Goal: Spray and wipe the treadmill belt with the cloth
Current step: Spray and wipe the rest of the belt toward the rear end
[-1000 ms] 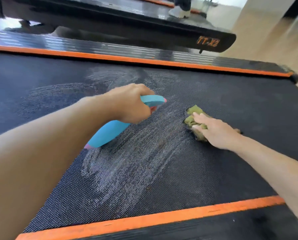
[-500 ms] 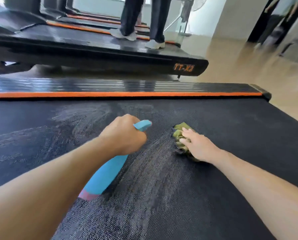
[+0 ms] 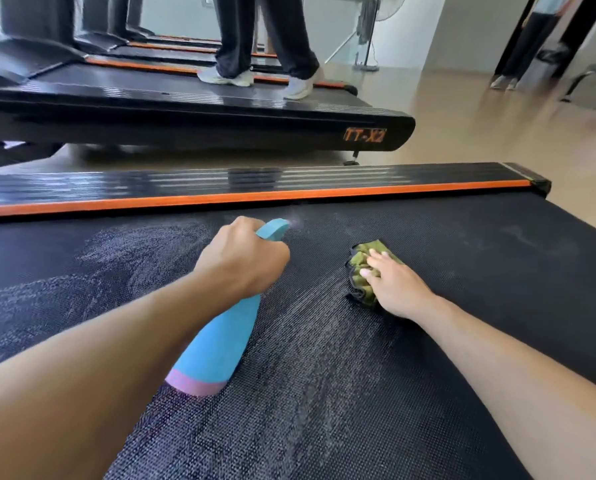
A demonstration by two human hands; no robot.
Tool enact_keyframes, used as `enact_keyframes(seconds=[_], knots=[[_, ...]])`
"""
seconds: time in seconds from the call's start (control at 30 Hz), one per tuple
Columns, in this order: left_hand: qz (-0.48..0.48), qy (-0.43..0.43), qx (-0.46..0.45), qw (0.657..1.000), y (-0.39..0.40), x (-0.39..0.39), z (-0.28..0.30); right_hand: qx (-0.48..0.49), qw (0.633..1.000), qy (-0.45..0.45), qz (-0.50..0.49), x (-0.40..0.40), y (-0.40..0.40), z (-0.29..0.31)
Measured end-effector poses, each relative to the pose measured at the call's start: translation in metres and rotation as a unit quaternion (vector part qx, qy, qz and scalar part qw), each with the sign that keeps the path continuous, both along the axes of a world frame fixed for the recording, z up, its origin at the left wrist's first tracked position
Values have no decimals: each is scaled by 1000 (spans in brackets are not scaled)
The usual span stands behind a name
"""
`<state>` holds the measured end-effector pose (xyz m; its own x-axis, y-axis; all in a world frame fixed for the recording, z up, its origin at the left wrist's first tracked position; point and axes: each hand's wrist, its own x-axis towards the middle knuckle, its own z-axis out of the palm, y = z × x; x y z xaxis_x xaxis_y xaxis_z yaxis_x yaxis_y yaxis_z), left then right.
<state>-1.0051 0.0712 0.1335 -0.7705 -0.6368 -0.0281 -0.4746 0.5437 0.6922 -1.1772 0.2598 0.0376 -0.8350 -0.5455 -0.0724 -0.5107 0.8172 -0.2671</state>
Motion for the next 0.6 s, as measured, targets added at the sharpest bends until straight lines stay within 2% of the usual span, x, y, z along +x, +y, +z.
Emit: enact_keyframes(seconds=[0.1, 0.23, 0.3, 0.37, 0.43, 0.5, 0.57, 0.6], knots=[[-25, -15, -1, 1000, -2, -6, -5, -27, 1000, 9, -1, 13, -16, 2], [-43, -38, 20, 998, -9, -16, -11, -44, 983, 5, 181, 70, -53, 1], [-40, -44, 28, 998, -12, -21, -13, -23, 973, -17, 230, 69, -63, 1], [-32, -45, 34, 998, -15, -24, -15, -17, 978, -35, 203, 34, -64, 3], [-24, -49, 29, 998, -17, -27, -18, -14, 995, -36, 97, -12, -56, 6], [-20, -55, 26, 998, -17, -30, -19, 29, 1000, -5, 2, -45, -52, 9], [-15, -62, 42, 997, -18, -32, -18, 34, 999, 26, 15, -45, -64, 10], [-10, -67, 50, 996, -20, -33, -18, 1, 998, 21, 67, -34, -75, 12]])
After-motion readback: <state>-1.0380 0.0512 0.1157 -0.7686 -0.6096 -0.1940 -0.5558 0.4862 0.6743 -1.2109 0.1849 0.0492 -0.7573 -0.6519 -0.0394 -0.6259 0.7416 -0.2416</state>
